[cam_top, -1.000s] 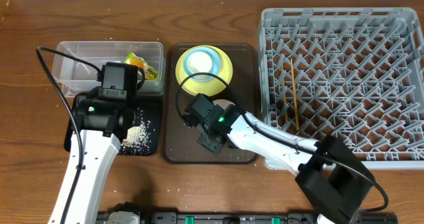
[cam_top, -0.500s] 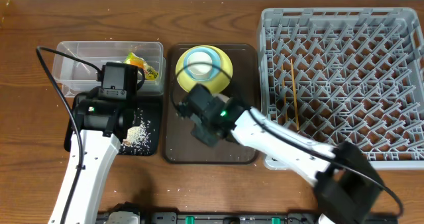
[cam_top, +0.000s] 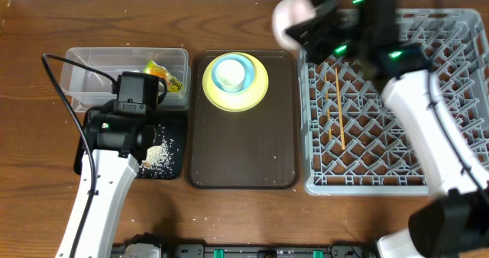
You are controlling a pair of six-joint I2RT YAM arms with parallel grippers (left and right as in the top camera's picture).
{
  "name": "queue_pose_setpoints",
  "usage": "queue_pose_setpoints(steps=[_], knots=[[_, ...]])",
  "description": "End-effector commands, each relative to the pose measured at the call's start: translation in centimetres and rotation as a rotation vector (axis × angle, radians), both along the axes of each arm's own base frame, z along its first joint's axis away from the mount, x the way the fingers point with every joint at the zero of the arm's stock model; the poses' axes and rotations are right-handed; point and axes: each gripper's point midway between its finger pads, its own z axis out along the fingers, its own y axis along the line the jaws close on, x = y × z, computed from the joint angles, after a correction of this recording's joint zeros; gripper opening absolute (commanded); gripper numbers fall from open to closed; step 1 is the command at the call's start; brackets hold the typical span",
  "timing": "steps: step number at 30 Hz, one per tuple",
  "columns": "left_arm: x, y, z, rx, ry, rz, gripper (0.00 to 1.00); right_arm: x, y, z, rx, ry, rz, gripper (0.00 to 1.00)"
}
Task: Sort waste into correct bins and load items into the dishwasher rack
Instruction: 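Lift the white plate and stand it upright in the grey rack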
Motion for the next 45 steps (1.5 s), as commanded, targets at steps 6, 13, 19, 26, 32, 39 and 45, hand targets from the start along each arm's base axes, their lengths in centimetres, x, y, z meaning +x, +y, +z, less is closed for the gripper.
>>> queue_pose_setpoints(steps=[6,13,19,26,32,39,45], knots=[[0.1,0.3,0.4,0.014,-0.004,0.004,0.94,2.4,-5.0,-3.1,0.335,0.115,0.28,0.01],[0.1,0.3,0.4,0.014,-0.004,0.004,0.94,4.9,-6.0,-8.2,0.388,0.199,0.286,0.01],[0.1,0.3,0.4,0.014,-0.004,0.004,0.94,5.2,-6.0,-10.4,0.401,0.25,0.284,0.01],[0.1,0.3,0.4,0.014,-0.004,0.004,0.94,4.8,-6.7,-11.9,0.421,0.328,0.259,0.01],[0.1,0.3,0.4,0.014,-0.004,0.004,0.94,4.8,-7.5,-14.0,0.411,0.371,0.195,0.01],[0.1,0.3,0.4,0.013,-0.004,0.004,0.94,5.4,-9.9,-15.3,0.408,0.388,0.105,0.01],[0.1,0.3,0.4,0.014,-0.004,0.004,0.94,5.8,-12.1,-15.3,0.416,0.376,0.062,0.06]])
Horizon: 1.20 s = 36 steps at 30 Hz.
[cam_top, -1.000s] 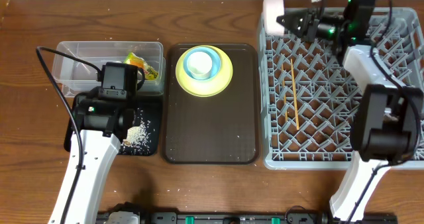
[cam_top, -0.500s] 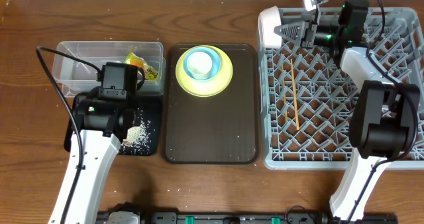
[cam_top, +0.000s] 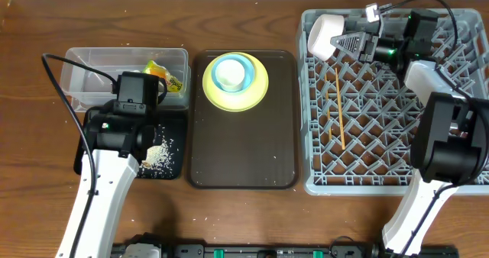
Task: Sort waste into correct bins and load items into the dishwasher rack
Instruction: 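Lift the white plate and stand it upright in the grey rack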
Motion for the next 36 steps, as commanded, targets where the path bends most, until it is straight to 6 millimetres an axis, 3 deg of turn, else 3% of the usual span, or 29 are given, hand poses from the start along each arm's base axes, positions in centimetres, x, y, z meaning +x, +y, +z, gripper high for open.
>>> queue_pose_setpoints(steps=[1,5,8,14,22,25,29,32,36], knots=[[0.1,0.3,0.4,0.013,-0.004,0.004,0.94,0.6,-2.1,-1.0,-0.016,0.0,-0.057,0.08],[0.1,0.3,0.4,0.013,-0.004,0.004,0.94,1.2,-3.9,-1.2,-0.012,0.057,-0.116,0.3],[0.1,0.3,0.4,0.013,-0.004,0.004,0.94,1.5,-5.0,-1.2,-0.006,0.082,-0.15,0.39],[0.1,0.3,0.4,0.013,-0.004,0.004,0.94,2.2,-7.6,-0.4,-0.004,0.116,-0.237,0.36],[0.1,0.3,0.4,0.013,-0.004,0.004,0.94,3.0,-9.1,3.0,-0.099,0.111,-0.411,0.32],[0.1,0.3,0.4,0.013,-0.004,0.004,0.94,2.5,-10.1,2.6,-0.252,0.173,-0.55,0.35],[0.1,0.3,0.4,0.013,-0.004,0.004,0.94,0.5,-11.5,1.4,-0.656,0.191,-0.725,0.37],[0.1,0.3,0.4,0.013,-0.004,0.004,0.94,-0.9,-9.9,2.5,-0.887,0.087,-0.702,0.39],[0.1,0.3,0.4,0.013,-0.004,0.004,0.94,-2.7,-3.4,3.7,-1.0,-0.066,-0.523,0.39]])
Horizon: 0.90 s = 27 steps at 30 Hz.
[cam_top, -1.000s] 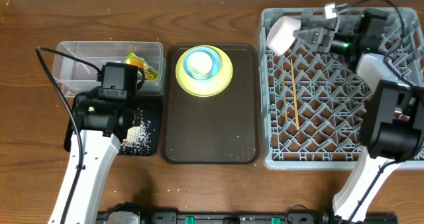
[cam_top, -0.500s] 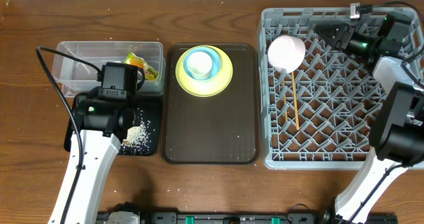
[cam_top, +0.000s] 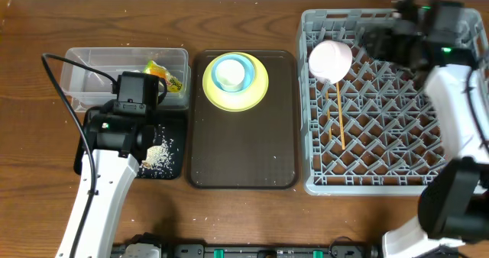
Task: Sort waste into correct bins and load items into the dishwasher rack
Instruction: 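Lift the white plate and stand it upright in the grey rack, then move the right gripper to the white cup in the yellow plate stack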
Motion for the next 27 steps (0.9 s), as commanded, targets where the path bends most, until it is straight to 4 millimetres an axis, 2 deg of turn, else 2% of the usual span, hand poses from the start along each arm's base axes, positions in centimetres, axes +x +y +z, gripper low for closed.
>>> queue_pose_setpoints(steps=[1,6,11,14,19,25,27], knots=[[0.1,0.3,0.4,0.013,-0.004,0.004,0.94,-0.9,3.3,0.4,-0.232,-0.058,0.142,0.39],[0.1,0.3,0.4,0.013,-0.004,0.004,0.94,-3.3,12.2,-0.5,-0.232,-0.058,0.342,0.4],[0.1,0.3,0.4,0.013,-0.004,0.004,0.94,-5.3,19.6,-1.0,-0.281,-0.13,0.519,0.38],[0.1,0.3,0.4,0.013,-0.005,0.004,0.94,-5.6,22.4,-1.7,-0.348,-0.175,0.531,0.38],[0.1,0.3,0.4,0.013,-0.004,0.004,0.94,-6.0,26.4,-3.8,-0.396,-0.216,0.58,0.42],[0.1,0.3,0.4,0.013,-0.005,0.004,0.94,-6.1,29.9,-7.2,-0.393,-0.231,0.633,0.54],[0.1,0.3,0.4,0.013,-0.004,0.004,0.94,-6.2,30.8,-8.4,-0.4,-0.236,0.656,0.54]])
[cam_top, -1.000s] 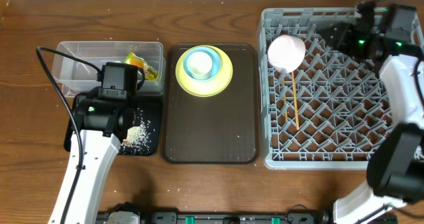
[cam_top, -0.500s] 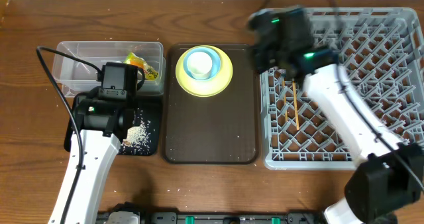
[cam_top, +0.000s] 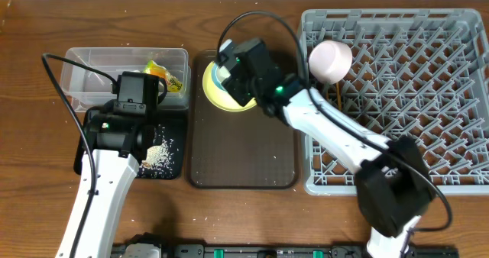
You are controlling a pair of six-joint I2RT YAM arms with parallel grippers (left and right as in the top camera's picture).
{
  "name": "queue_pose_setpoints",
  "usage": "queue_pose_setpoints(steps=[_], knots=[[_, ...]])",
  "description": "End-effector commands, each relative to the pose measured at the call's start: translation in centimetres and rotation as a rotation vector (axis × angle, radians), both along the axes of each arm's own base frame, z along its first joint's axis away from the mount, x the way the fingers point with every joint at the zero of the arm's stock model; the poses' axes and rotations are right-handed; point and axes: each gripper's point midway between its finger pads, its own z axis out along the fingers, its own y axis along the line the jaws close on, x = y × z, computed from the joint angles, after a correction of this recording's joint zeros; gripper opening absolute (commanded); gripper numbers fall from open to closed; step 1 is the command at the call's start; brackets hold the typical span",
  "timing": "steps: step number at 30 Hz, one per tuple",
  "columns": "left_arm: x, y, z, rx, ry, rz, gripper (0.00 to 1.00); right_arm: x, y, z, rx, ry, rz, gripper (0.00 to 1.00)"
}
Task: Sort waste into correct bins and load items into the dishwasher rack
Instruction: 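Move the right gripper to the white cup in the yellow plate stack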
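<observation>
A pale pink cup (cam_top: 330, 59) lies in the back left of the grey dishwasher rack (cam_top: 428, 166), beside a wooden chopstick (cam_top: 341, 128). On the brown tray (cam_top: 243, 155) sits a yellow plate (cam_top: 212, 88) with a light blue cup on it, almost wholly covered by my right gripper (cam_top: 233, 73). That arm reaches across from the rack side, and its fingers cannot be made out. My left gripper (cam_top: 140, 90) hangs at the seam between the clear bin and the black bin, its fingers hidden under the wrist.
The clear bin (cam_top: 99, 59) at the back left holds an orange-yellow wrapper (cam_top: 166, 75). In front of it, the black bin (cam_top: 170, 165) has white crumbs (cam_top: 157, 155) in it. The right arm's cable loops over the tray's back edge.
My right gripper has gone from the rack's back right corner to above the yellow plate and blue cup on the tray. The pink cup stays in the rack. The left arm is unchanged.
First my right gripper held the pink cup above the rack's back left. Then the cup was at the rack's back-left corner with the gripper still on it. Later it lay in the rack with the gripper drawn off to the right, which now hangs over the plate.
</observation>
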Motion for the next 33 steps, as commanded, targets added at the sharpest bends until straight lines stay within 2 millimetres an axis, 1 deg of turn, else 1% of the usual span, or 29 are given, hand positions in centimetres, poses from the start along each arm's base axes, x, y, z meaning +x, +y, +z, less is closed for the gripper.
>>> queue_pose_setpoints(steps=[1,3,7,10,13,16,19,22,25,28,30,33], knots=[[0.1,0.3,0.4,0.013,-0.004,0.004,0.94,-0.3,1.2,-2.0,-0.034,-0.004,0.028,0.54],[0.1,0.3,0.4,0.013,-0.004,0.004,0.94,-0.9,1.8,-2.5,-0.034,0.008,0.048,0.52],[0.1,0.3,0.4,0.013,-0.005,0.004,0.94,-2.1,3.1,-2.4,-0.032,0.011,0.083,0.49],[0.1,0.3,0.4,0.013,-0.004,0.004,0.94,-3.3,3.7,-2.9,-0.051,0.031,0.105,0.43],[0.1,0.3,0.4,0.013,-0.005,0.004,0.94,-4.7,3.4,-4.3,-0.098,0.079,0.12,0.42],[0.1,0.3,0.4,0.013,-0.004,0.004,0.94,-5.3,3.0,-6.4,-0.142,0.126,0.123,0.43],[0.1,0.3,0.4,0.013,-0.005,0.004,0.94,-5.5,2.8,-8.6,-0.172,0.158,0.122,0.43],[0.1,0.3,0.4,0.013,-0.005,0.004,0.94,-5.1,2.4,-10.0,-0.19,0.17,0.111,0.44],[0.1,0.3,0.4,0.013,-0.004,0.004,0.94,-4.5,2.2,-10.5,-0.187,0.166,0.098,0.46],[0.1,0.3,0.4,0.013,-0.004,0.004,0.94,-4.1,2.4,-10.4,-0.177,0.15,0.094,0.45],[0.1,0.3,0.4,0.013,-0.005,0.004,0.94,-4.1,2.4,-10.5,-0.175,0.148,0.094,0.41],[0.1,0.3,0.4,0.013,-0.004,0.004,0.94,-4.3,2.2,-10.6,-0.183,0.157,0.094,0.28]])
